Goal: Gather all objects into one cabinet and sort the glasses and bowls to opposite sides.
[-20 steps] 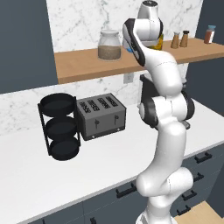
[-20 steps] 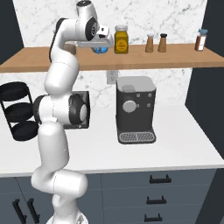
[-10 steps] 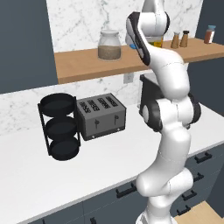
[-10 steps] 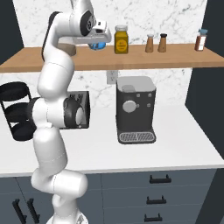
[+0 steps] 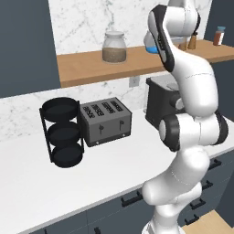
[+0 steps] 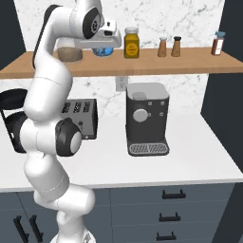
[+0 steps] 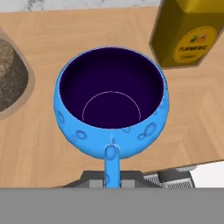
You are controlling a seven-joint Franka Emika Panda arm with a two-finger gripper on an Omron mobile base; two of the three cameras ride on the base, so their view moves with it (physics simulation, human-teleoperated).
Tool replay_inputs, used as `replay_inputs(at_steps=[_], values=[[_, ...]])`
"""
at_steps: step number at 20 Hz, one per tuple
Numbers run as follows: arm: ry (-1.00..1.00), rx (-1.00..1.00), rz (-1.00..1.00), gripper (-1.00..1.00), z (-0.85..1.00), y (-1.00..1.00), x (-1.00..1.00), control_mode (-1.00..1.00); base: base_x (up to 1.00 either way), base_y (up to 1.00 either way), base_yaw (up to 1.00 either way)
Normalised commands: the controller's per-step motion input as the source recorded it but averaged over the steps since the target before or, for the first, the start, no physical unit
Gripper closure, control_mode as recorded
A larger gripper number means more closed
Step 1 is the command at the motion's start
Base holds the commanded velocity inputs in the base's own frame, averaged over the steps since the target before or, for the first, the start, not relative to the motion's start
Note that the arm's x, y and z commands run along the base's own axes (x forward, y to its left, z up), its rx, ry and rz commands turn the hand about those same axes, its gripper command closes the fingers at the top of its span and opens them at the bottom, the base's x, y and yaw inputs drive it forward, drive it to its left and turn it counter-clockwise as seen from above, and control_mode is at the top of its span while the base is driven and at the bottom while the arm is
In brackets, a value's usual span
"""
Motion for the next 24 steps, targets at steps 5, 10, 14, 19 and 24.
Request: replay_inputs(at_steps=[5, 10, 14, 19, 24], values=[[0.0, 0.0, 0.0, 1.0, 0.0, 0.0, 0.0, -1.0, 0.0, 0.0, 0.0], [0.0, 0.0, 0.0, 1.0, 0.0, 0.0, 0.0, -1.0, 0.0, 0.0, 0.0], [0.01, 0.0, 0.0, 1.0, 0.0, 0.0, 0.0, -1.0, 0.0, 0.0, 0.0], [0.0, 0.0, 0.0, 1.0, 0.0, 0.0, 0.0, 1.0, 0.0, 0.0, 0.0], [0.0, 0.0, 0.0, 1.0, 0.0, 0.0, 0.0, 1.0, -0.2, 0.0, 0.0]])
